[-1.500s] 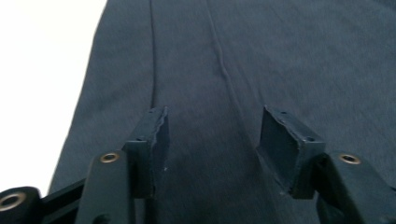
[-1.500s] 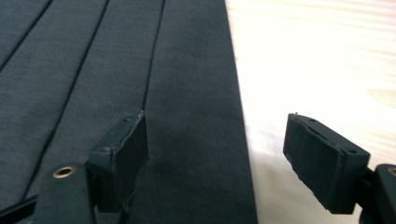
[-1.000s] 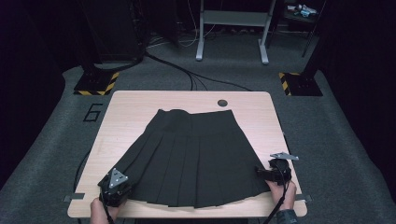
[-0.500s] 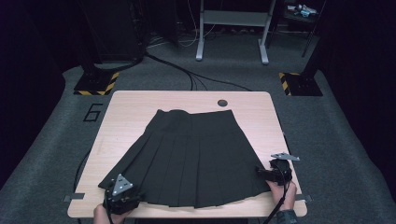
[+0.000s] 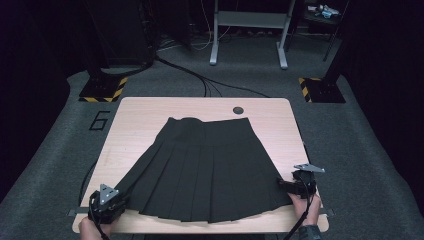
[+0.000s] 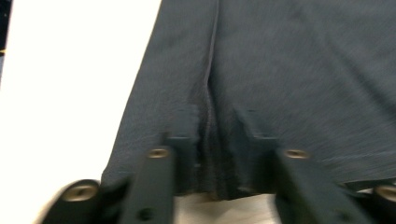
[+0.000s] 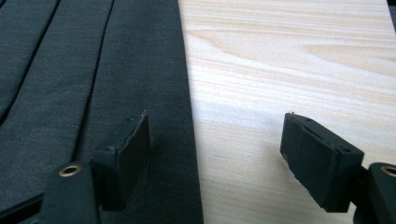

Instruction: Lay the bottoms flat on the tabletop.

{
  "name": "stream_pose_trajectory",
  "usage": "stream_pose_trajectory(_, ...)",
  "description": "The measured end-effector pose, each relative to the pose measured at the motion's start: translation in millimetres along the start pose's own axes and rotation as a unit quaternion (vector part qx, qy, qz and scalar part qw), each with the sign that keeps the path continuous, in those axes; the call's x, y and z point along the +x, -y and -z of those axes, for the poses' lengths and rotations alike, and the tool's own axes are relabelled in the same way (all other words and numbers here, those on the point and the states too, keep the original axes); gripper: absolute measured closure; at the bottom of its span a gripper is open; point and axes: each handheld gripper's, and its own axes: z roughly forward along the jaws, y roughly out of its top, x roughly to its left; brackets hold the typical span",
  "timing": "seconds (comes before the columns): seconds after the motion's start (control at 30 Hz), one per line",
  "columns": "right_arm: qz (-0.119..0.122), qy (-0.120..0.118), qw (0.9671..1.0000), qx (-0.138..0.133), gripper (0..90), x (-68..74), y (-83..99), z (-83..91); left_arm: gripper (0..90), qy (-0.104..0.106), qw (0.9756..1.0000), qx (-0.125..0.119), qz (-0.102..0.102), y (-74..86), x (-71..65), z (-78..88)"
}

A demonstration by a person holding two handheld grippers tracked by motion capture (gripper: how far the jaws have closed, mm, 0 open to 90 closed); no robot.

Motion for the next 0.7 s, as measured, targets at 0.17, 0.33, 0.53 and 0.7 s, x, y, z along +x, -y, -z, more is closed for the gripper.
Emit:
stream_pose_trajectory(0.17, 0.003, 0.002, 1.0, 0.002, 23.2, -2.7, 1.2, 0.5, 86.0, 0.006, 0.9993, 0.001, -0.037, 2.8, -8.0, 4.8)
stream_pose_trajectory(0.33, -0.007, 0.001, 0.9999, 0.008, 22.6, -3.8, 2.7, -0.5, 78.4, 0.04, 0.9985, 0.022, -0.028, 2.4, -1.8, 4.2)
stream_pose_trajectory(0.53, -0.001, 0.001, 1.0, 0.002, 19.4, -7.2, 1.6, 4.3, 40.4, 0.076, 0.9971, 0.005, 0.01, -4.7, 7.9, 19.2)
stream_pose_trajectory(0.7, 0.006, -0.002, 0.9999, -0.009, 14.5, -6.3, -5.1, 15.8, 22.8, 0.092, 0.9953, -0.023, 0.018, -25.1, 12.9, 27.2)
